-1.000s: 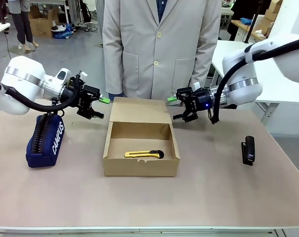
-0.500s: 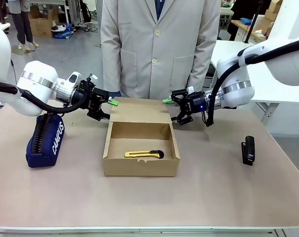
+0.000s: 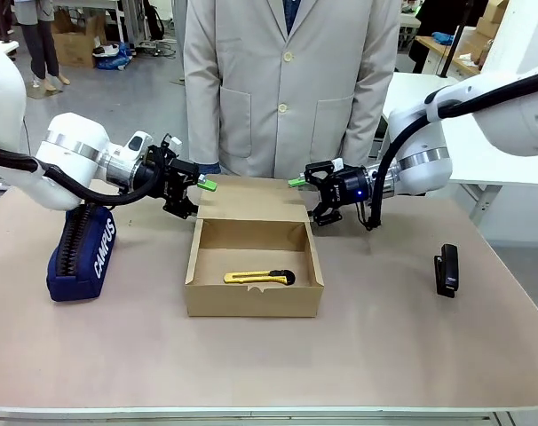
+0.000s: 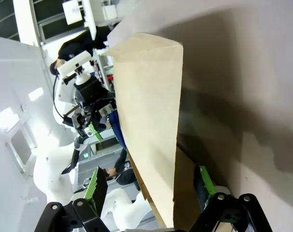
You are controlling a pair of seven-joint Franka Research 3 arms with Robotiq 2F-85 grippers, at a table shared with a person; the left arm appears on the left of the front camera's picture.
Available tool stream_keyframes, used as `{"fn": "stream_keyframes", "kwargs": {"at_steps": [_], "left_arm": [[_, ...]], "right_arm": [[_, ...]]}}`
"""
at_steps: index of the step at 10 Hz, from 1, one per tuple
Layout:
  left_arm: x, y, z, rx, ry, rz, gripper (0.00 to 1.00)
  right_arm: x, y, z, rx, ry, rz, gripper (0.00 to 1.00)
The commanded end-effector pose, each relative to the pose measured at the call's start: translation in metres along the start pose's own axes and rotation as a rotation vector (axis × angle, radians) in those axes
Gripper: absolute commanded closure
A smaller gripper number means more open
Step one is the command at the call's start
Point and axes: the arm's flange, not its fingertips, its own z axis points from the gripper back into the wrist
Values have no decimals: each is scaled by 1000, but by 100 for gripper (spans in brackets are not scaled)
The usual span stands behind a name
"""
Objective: Pack the item into the box.
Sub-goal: Close the Mailer Box.
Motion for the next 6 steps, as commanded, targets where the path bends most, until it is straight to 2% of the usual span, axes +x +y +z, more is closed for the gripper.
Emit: {"fn": "stream_keyframes", "kwargs": {"at_steps": [1, 2, 3, 4, 5, 6], "left_arm": [[4, 0, -1, -46, -20, -37, 19], [3, 0, -2, -46, -27, -42, 39], [3, 0, -3, -45, -30, -39, 25], [3, 0, -4, -48, -33, -40, 58], [4, -1, -3, -51, -30, -39, 44], [3, -3, -3, -48, -31, -47, 44]], "right_arm": [[5, 6, 0, 29, 8, -31, 26], [4, 5, 1, 31, 11, -29, 40], [4, 4, 2, 31, 14, -30, 46], [5, 2, 2, 29, 10, -32, 60], [6, 0, 3, 31, -6, -15, 57], [5, 0, 6, 32, -3, -13, 57]]}}
